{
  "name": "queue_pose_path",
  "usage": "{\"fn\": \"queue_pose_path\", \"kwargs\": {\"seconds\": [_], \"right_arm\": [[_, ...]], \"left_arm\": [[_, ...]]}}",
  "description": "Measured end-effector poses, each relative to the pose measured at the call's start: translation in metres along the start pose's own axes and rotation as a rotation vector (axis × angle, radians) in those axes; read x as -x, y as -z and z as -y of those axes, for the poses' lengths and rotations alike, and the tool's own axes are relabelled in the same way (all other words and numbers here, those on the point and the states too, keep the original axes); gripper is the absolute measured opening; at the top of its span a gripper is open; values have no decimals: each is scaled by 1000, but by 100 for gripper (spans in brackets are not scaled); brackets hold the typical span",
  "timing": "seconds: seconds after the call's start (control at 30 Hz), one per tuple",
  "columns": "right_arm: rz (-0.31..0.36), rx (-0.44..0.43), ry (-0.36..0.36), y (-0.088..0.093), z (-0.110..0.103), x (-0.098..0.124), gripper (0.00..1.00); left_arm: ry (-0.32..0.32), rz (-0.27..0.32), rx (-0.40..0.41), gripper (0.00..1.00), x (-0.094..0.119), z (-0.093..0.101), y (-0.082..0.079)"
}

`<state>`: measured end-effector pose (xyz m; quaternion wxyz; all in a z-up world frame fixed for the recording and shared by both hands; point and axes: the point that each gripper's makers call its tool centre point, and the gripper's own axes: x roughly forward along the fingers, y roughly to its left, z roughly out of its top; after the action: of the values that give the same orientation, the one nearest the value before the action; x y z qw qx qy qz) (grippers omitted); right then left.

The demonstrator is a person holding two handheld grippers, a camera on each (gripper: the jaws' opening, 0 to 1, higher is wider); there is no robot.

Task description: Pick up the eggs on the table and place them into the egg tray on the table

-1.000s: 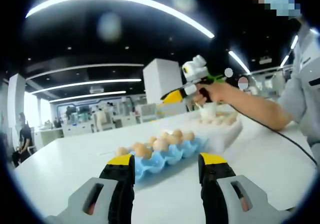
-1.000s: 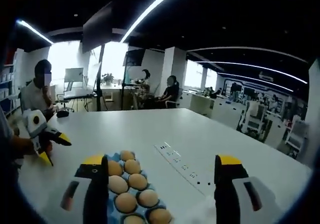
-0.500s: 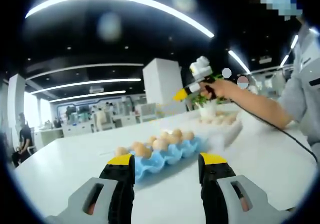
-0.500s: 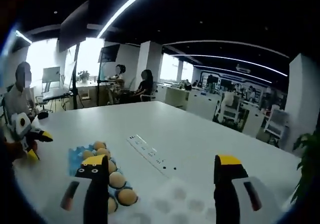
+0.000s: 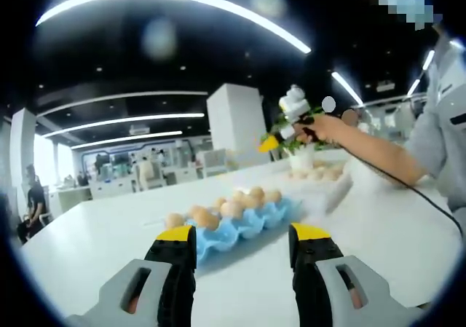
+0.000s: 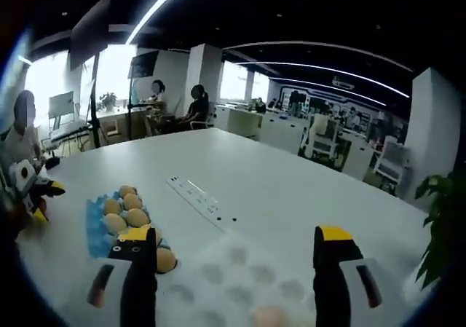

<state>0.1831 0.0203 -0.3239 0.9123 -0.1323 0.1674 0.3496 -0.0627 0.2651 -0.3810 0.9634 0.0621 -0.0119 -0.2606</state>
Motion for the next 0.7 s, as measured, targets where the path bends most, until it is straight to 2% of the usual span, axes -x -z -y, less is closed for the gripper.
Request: {"fn": "queue_pose_path", "kwargs": {"seconds": [0.13, 0.23, 0.43, 0.63, 0.7], "right_arm": [[-54, -13, 30, 17, 10, 1, 92], [-115, 28, 121, 29, 26, 4, 90], [-201, 28, 154, 49, 42, 0, 86], [-272, 20, 147, 70, 43, 0, 79], [-327, 25, 161, 83, 45, 1, 76]], "left_arm": [[0, 1, 0, 51, 0, 0, 0], [2, 1, 0, 51, 0, 0, 0], [1, 2, 0, 51, 0, 0, 0], [3, 3, 1, 51, 0, 1, -1], [5, 2, 1, 51, 0, 1, -1]]}}
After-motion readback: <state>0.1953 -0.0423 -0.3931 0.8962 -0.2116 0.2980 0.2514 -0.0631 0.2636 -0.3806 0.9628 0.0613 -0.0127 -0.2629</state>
